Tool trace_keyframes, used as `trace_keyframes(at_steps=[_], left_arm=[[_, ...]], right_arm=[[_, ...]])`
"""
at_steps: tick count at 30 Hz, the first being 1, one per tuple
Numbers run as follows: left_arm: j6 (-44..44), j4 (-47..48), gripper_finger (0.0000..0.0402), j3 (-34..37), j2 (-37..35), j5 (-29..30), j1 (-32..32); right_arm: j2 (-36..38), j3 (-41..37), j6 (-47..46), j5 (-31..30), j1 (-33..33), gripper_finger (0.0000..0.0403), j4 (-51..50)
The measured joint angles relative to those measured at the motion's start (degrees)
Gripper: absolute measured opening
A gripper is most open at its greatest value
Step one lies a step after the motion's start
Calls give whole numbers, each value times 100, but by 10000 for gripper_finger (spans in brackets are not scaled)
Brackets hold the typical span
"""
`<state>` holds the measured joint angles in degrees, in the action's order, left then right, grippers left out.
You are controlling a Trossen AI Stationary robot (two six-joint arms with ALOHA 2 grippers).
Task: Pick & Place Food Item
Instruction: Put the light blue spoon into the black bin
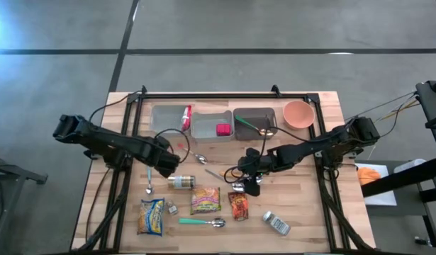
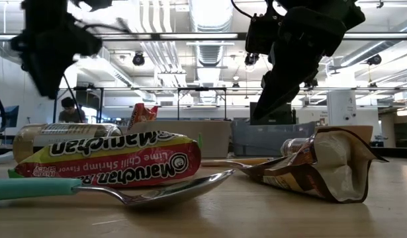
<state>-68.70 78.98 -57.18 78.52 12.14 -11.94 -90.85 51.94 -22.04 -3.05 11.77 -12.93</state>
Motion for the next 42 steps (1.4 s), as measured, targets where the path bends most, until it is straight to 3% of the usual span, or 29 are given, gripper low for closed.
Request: trace_keyframes(at_steps=[4, 11, 14, 25, 39, 42], left_arm=[[-487, -103, 180, 525, -276, -120, 11], [-839, -1388, 180, 1559, -956, -588, 109], [-936, -1437, 180, 1846, -1056, -642, 258], [-753, -1510, 180, 1968, -1056, -798, 936], [3030, -1582, 180, 1617, -1048, -1132, 1054], [3172, -1471, 180, 1602, -969, -1447, 1057]], right_arm=[[0, 0, 2, 1, -2, 258, 0], [0, 0, 34, 0, 0, 258, -4], [0, 0, 92, 2, 0, 258, -4], [0, 0, 117, 4, -2, 258, -5], [0, 0, 256, 9, 0, 258, 2], [0, 0, 256, 9, 0, 258, 8]])
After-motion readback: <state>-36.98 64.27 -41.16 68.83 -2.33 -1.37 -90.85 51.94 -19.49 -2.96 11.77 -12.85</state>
